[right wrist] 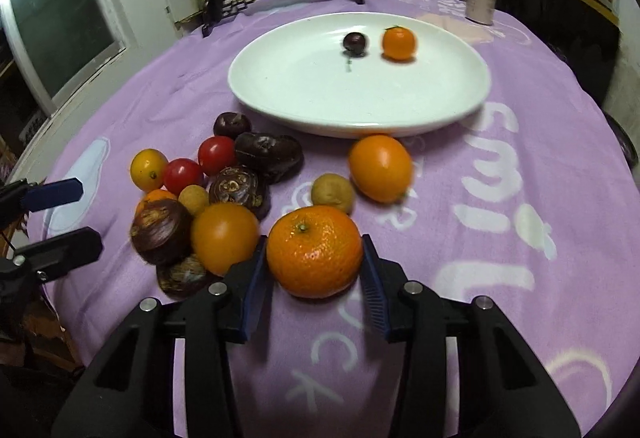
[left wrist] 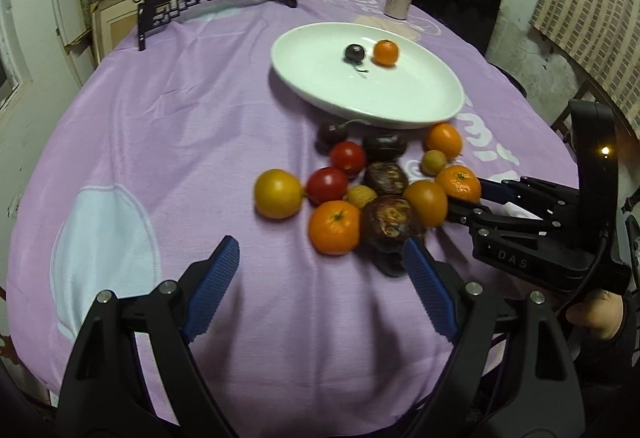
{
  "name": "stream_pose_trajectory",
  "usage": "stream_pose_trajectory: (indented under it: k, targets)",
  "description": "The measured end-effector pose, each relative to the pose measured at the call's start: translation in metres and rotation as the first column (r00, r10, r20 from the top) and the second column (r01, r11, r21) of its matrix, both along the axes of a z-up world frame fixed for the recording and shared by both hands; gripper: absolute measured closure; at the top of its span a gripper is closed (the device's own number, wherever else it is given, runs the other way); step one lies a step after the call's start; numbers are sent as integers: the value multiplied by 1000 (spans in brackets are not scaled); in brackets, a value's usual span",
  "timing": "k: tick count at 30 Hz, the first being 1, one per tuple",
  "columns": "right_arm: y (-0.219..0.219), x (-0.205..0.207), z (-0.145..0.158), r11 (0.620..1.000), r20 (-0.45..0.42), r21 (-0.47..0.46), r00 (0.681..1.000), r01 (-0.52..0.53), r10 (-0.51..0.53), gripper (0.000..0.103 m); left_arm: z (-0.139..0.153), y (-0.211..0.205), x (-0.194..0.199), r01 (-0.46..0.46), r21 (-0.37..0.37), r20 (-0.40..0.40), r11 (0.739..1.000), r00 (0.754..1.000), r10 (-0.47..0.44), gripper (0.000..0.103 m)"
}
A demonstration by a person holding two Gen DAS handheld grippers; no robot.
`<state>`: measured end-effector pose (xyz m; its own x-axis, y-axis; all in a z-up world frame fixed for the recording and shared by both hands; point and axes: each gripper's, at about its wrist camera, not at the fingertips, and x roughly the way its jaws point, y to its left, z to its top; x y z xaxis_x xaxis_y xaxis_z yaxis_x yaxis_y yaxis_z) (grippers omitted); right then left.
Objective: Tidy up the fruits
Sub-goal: 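Grasp a large orange with the right tool while the left tool grasps a dark brown fruit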
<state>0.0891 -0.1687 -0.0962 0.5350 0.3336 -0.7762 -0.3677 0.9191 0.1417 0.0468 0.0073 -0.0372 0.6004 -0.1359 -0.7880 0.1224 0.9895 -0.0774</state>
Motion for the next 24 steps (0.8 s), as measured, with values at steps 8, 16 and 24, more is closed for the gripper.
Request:
stream_pose_trajectory:
  k: [8, 16, 24]
  targets:
    - [-48, -29, 14, 992, 26, 1, 992, 124, -123, 58, -3, -31, 9, 68, -1, -6, 998, 998, -68, 21]
    - [-64, -39, 12, 990, 14, 32, 990, 141, -141, 58, -19, -52, 31, 68, -4, -57, 998, 996, -68, 27]
    - [-65, -42, 15, 990, 14, 48, 991, 135, -136, 58, -14, -54, 30, 68, 35, -15, 997, 998, -68, 69]
